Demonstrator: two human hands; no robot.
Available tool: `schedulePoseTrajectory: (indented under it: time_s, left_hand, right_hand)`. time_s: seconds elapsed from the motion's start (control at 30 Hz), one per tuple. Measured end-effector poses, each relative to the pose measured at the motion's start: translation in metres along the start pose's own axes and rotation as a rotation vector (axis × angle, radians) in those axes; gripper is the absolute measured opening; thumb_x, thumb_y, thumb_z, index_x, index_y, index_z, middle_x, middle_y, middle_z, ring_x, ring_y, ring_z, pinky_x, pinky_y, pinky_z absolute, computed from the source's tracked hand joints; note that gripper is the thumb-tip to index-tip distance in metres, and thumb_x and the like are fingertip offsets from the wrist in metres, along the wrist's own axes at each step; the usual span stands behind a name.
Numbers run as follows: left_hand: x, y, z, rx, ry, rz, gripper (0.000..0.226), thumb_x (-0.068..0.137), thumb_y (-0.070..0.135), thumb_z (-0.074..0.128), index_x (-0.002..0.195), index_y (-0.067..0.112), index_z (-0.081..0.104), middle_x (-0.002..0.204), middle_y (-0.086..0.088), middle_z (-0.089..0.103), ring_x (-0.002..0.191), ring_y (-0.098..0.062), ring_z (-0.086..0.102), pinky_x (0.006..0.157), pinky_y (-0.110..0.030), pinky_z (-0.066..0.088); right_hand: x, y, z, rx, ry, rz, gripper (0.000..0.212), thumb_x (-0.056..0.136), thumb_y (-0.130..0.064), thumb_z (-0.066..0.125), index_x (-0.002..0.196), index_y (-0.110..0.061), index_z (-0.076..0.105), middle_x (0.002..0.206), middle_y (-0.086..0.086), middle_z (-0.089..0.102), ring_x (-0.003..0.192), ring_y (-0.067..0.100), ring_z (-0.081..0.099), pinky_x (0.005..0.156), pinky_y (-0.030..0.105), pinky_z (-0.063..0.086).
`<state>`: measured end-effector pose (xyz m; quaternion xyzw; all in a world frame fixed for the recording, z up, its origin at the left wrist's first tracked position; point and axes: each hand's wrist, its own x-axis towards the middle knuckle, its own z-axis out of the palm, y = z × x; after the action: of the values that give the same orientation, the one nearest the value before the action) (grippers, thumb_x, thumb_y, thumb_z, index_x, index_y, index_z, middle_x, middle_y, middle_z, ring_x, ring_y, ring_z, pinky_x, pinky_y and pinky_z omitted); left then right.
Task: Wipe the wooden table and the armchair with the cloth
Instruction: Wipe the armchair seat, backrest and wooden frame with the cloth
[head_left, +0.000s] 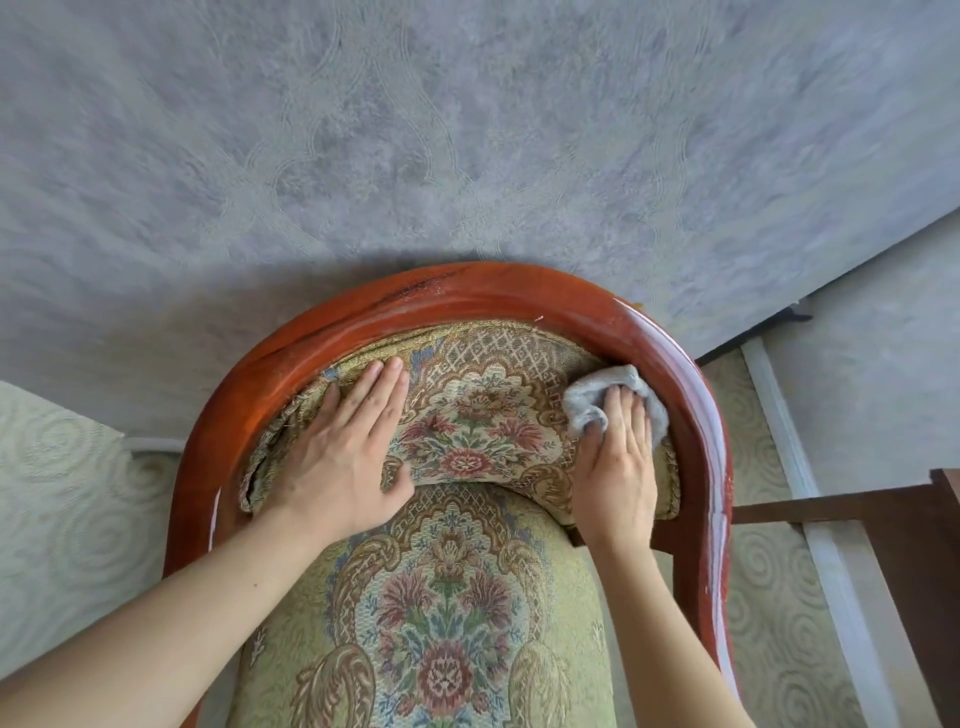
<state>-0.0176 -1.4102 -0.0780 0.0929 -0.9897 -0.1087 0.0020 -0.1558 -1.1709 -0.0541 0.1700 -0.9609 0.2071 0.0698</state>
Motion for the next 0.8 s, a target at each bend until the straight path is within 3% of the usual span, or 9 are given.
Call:
schedulePoseTrajectory:
  time_s: [0.07, 0.13, 0.2, 0.27, 0.33, 0.4, 0.53, 0.67, 0.8]
  left_hand:
    - [0.001, 0.0, 0.001, -0.014, -0.001, -0.003, 0.088, 0.09, 0.054, 0.034, 0.161, 0.009, 0.006, 0.17, -0.007, -0.007, 0.158, -0.021, -0.003, 0.126, -0.05, 0.016]
    - [0.001, 0.001, 0.001, -0.035, 0.002, -0.003, 0.088, 0.09, 0.053, 0.035, 0.161, 0.009, 0.006, 0.17, -0.007, -0.007, 0.158, -0.02, -0.004, 0.126, -0.05, 0.015]
    - [0.001, 0.001, 0.001, -0.048, 0.002, 0.002, 0.089, 0.089, 0.053, 0.036, 0.16, 0.008, 0.008, 0.17, -0.007, -0.005, 0.158, -0.02, -0.003, 0.126, -0.051, 0.016]
    - [0.0, 0.0, 0.0, -0.051, 0.0, 0.008, 0.093, 0.087, 0.054, 0.042, 0.16, 0.007, 0.009, 0.171, -0.007, -0.004, 0.158, -0.02, -0.002, 0.125, -0.053, 0.019]
    - [-0.001, -0.001, -0.001, -0.049, 0.0, 0.018, 0.1, 0.084, 0.054, 0.055, 0.16, 0.006, 0.011, 0.171, -0.007, -0.003, 0.158, -0.022, -0.001, 0.124, -0.054, 0.02]
    - [-0.001, 0.0, -0.001, -0.026, 0.003, 0.028, 0.104, 0.082, 0.054, 0.062, 0.159, 0.004, 0.013, 0.171, -0.009, 0.0, 0.158, -0.023, 0.001, 0.124, -0.053, 0.018]
    - [0.0, 0.002, 0.0, -0.001, -0.008, 0.02, 0.103, 0.081, 0.055, 0.059, 0.159, 0.002, 0.017, 0.17, -0.012, 0.001, 0.158, -0.024, -0.001, 0.124, -0.054, 0.015]
    - [0.0, 0.0, 0.002, -0.009, 0.004, 0.029, 0.096, 0.084, 0.054, 0.049, 0.159, 0.003, 0.015, 0.17, -0.013, 0.002, 0.158, -0.025, 0.001, 0.124, -0.055, 0.018]
    - [0.0, 0.001, 0.006, -0.004, 0.019, 0.019, 0.089, 0.09, 0.052, 0.04, 0.16, 0.006, 0.011, 0.17, -0.01, -0.003, 0.158, -0.023, -0.001, 0.125, -0.052, 0.014]
  right_hand:
    - [-0.001, -0.021, 0.0, 0.252, 0.055, 0.239, 0.056, 0.103, -0.044, 0.028, 0.15, -0.016, 0.039, 0.155, 0.006, 0.041, 0.145, 0.021, 0.034, 0.116, 0.04, 0.032]
    - [0.005, -0.05, 0.002, 0.471, 0.171, 0.454, 0.065, 0.095, -0.057, 0.023, 0.141, -0.021, 0.051, 0.139, 0.008, 0.059, 0.127, 0.026, 0.054, 0.104, 0.042, 0.044]
    - [0.012, -0.078, 0.009, 0.561, 0.233, 0.523, 0.063, 0.096, -0.057, 0.023, 0.137, -0.02, 0.054, 0.13, 0.011, 0.064, 0.112, 0.025, 0.063, 0.098, 0.042, 0.049]
    - [0.016, -0.101, 0.021, 0.545, 0.186, 0.45, 0.05, 0.104, -0.044, 0.029, 0.145, -0.021, 0.045, 0.149, 0.01, 0.048, 0.131, 0.024, 0.051, 0.109, 0.041, 0.041]
    - [0.018, -0.115, 0.033, 0.526, 0.141, 0.353, 0.044, 0.107, -0.031, 0.033, 0.148, -0.016, 0.039, 0.161, 0.008, 0.028, 0.15, 0.025, 0.02, 0.121, 0.046, 0.023]
    - [0.016, -0.12, 0.039, 0.503, 0.089, 0.213, 0.043, 0.107, -0.027, 0.034, 0.146, -0.011, 0.041, 0.159, 0.005, 0.027, 0.151, 0.024, 0.007, 0.122, 0.048, 0.014]
    - [0.009, -0.114, 0.041, 0.389, -0.095, -0.107, 0.044, 0.106, -0.024, 0.035, 0.145, -0.005, 0.041, 0.156, 0.015, 0.036, 0.149, 0.02, 0.01, 0.121, 0.051, 0.019]
    - [0.009, -0.091, 0.024, 0.402, 0.038, -0.078, 0.051, 0.105, -0.031, 0.032, 0.15, -0.006, 0.037, 0.157, 0.004, 0.029, 0.148, 0.014, 0.013, 0.112, 0.053, 0.036]
    - [0.012, -0.059, 0.013, 0.329, 0.133, 0.04, 0.056, 0.104, -0.034, 0.027, 0.152, -0.005, 0.03, 0.157, -0.003, 0.02, 0.15, 0.015, 0.012, 0.12, 0.046, 0.023]
